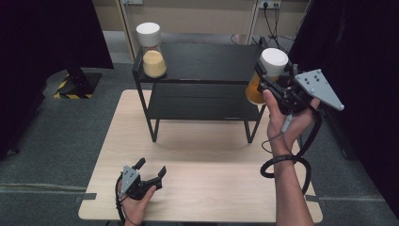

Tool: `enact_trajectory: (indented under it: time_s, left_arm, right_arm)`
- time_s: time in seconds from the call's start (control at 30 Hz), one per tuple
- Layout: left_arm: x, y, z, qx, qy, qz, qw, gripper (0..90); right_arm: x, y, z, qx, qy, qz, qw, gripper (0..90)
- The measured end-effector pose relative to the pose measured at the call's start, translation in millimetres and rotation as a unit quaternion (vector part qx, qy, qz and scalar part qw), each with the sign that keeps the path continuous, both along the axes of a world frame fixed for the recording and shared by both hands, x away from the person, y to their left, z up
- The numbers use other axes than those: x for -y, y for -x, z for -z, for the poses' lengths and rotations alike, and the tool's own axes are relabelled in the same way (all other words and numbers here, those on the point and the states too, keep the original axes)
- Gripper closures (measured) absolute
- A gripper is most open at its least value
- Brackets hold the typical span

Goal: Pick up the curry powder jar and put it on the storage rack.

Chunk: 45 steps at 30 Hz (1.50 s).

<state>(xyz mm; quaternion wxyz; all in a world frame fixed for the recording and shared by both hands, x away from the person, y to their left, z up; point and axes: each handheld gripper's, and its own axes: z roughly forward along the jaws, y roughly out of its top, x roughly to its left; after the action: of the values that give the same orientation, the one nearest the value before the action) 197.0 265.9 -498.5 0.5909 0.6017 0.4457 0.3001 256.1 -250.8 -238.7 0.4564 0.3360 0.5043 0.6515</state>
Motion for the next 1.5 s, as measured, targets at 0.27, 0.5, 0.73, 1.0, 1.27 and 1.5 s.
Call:
enact_trajectory:
  time_s: [0.27,0.5,0.73,1.0,1.27,1.5]
  left_arm:
    - [-0.3,-0.1,0.1,0.0,0.001,0.001,1.0,6.6]
    - [-0.8,0.0,0.2,0.0,0.001,0.001,1.0,6.6]
    - [-1.2,-0.3,0.1,-0.001,0.002,0.001,1.0,6.7]
    - [-1.5,-0.6,0.0,-0.001,0.002,0.002,1.0,6.7]
    - [-1.4,-0.4,0.1,-0.001,0.002,0.002,1.0,6.6]
    - [-1.5,-0.3,0.2,0.0,0.001,0.003,1.0,6.7]
  right_arm:
    - [-2.6,-13.8,-12.7,-0.003,-0.004,0.005,1.0,33.8]
    - [-5.9,-26.3,-21.3,-0.01,-0.003,0.011,0.9999,33.8]
    - [-9.3,-41.7,-26.6,-0.022,-0.006,0.012,0.9997,33.8]
    - [-12.0,-55.7,-28.4,-0.033,-0.01,0.015,0.9993,33.8]
    - [-12.4,-64.2,-34.1,-0.036,-0.012,0.02,0.9991,33.8]
    - [-13.9,-73.4,-39.0,-0.044,-0.009,0.023,0.9987,33.8]
